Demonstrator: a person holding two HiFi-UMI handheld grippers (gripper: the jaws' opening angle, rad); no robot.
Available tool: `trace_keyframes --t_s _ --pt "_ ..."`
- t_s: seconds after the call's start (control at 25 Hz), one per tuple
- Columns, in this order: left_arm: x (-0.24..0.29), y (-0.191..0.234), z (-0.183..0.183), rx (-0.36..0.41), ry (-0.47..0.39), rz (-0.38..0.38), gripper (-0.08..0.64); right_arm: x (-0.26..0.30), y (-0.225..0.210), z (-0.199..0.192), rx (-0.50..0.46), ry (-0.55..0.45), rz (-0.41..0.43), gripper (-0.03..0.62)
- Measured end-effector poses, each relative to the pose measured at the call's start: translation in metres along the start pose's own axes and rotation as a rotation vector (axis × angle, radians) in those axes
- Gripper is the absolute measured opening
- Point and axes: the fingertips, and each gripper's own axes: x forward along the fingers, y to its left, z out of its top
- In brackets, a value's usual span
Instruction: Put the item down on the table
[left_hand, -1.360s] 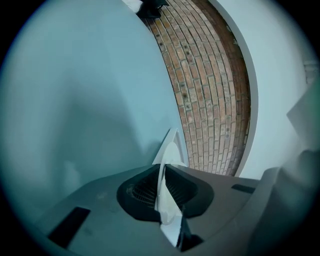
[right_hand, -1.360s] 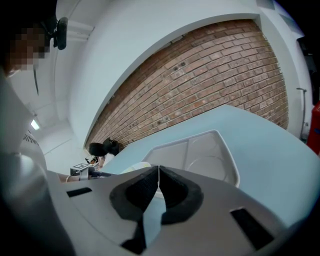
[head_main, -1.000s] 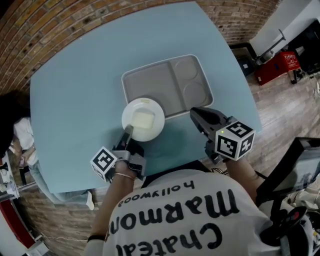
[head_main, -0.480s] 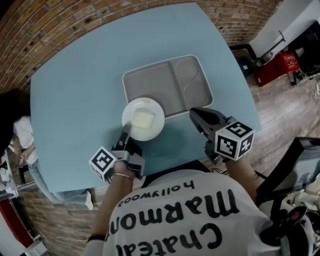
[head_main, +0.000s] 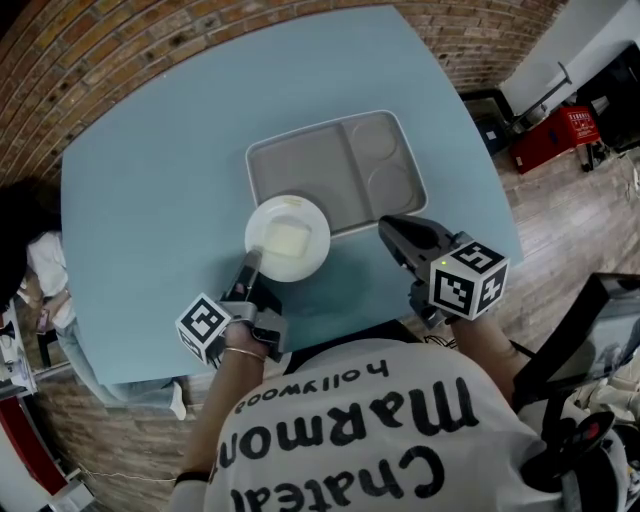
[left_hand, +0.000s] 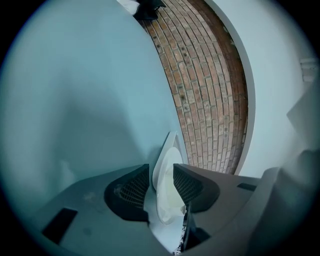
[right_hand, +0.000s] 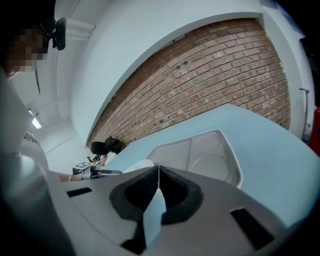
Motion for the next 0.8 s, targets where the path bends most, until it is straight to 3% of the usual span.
trace_keyframes --t_s 0.4,0.6,0.8 --pt "-0.021 0.011 0.032 -0.024 -0.102 0.053 0.140 0.001 -0.001 0.003 0.006 0.003 -0.002 0.012" --pt "-0.033 -0.010 0.038 0.091 -0.170 0.028 0.140 -0.004 0.002 0.003 -0.003 -0.002 0.004 0.012" --pt "-0.037 -0.048 0.033 0.226 -0.173 -0.032 0.138 -0.012 0.010 0.008 -0.026 -0.013 0.019 0.012"
